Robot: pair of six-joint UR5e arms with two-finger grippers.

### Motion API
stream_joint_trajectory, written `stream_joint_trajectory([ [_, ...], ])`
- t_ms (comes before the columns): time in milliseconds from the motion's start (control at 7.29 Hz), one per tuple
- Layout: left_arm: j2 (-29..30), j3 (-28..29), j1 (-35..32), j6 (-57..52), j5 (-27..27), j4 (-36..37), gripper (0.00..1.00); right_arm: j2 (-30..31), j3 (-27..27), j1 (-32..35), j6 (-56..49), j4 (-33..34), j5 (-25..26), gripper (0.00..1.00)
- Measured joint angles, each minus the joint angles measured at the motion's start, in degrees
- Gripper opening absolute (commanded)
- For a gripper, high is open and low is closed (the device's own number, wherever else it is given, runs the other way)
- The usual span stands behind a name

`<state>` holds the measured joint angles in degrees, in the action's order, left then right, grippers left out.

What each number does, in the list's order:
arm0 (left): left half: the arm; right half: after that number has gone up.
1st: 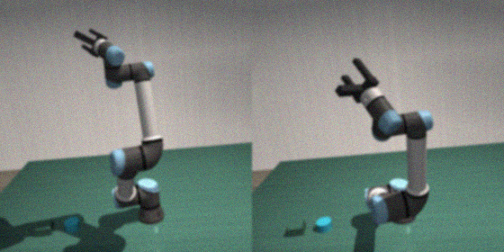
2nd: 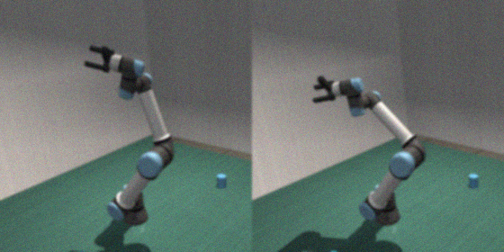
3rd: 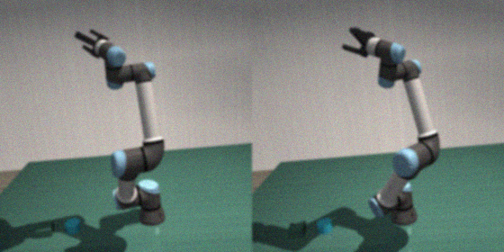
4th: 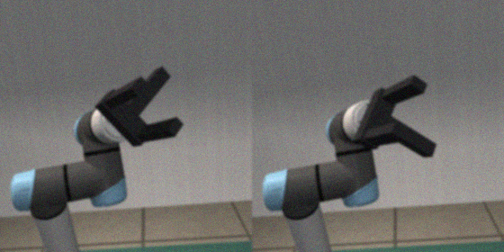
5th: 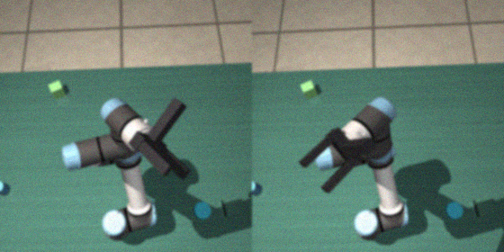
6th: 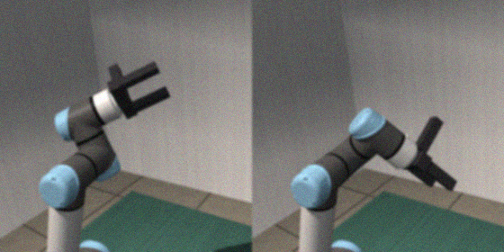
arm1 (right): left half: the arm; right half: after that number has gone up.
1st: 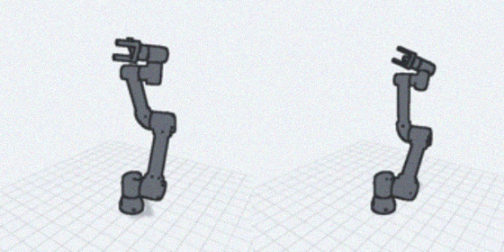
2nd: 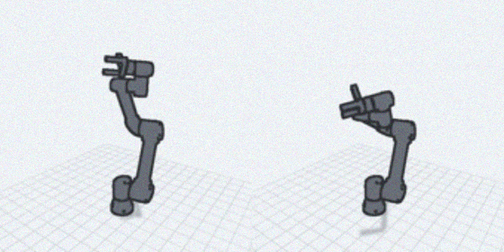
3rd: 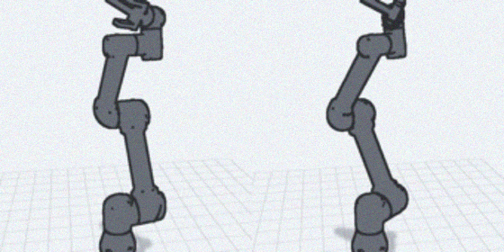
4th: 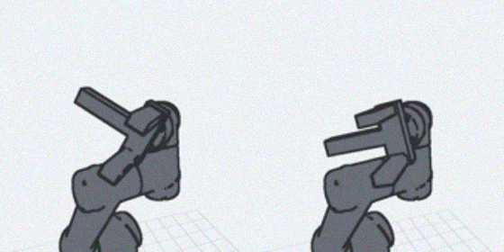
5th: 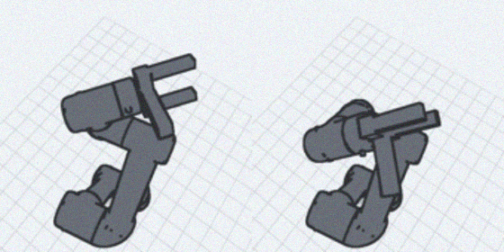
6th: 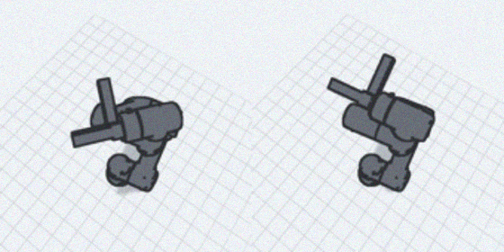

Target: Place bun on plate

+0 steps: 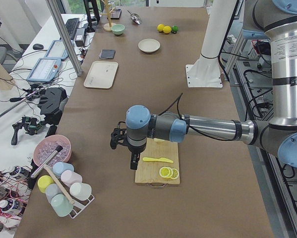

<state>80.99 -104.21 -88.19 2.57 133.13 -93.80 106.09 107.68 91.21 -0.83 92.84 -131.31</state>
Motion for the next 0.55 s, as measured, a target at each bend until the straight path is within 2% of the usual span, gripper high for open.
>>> stream_joint_trajectory([
  [274, 0.29, -0.69, 0.07, 0.05, -0.07, -0.76, 0.97, -0.37, 2.05, 1.06, 0.13, -0.1, 0.0, 1.0],
  [548, 0.81, -1.56, 0.05, 0.34, -0.01, -5.5, 0.97, -1.96, 4.47, 3.03, 0.23, -0.11, 0.06, 1.0],
])
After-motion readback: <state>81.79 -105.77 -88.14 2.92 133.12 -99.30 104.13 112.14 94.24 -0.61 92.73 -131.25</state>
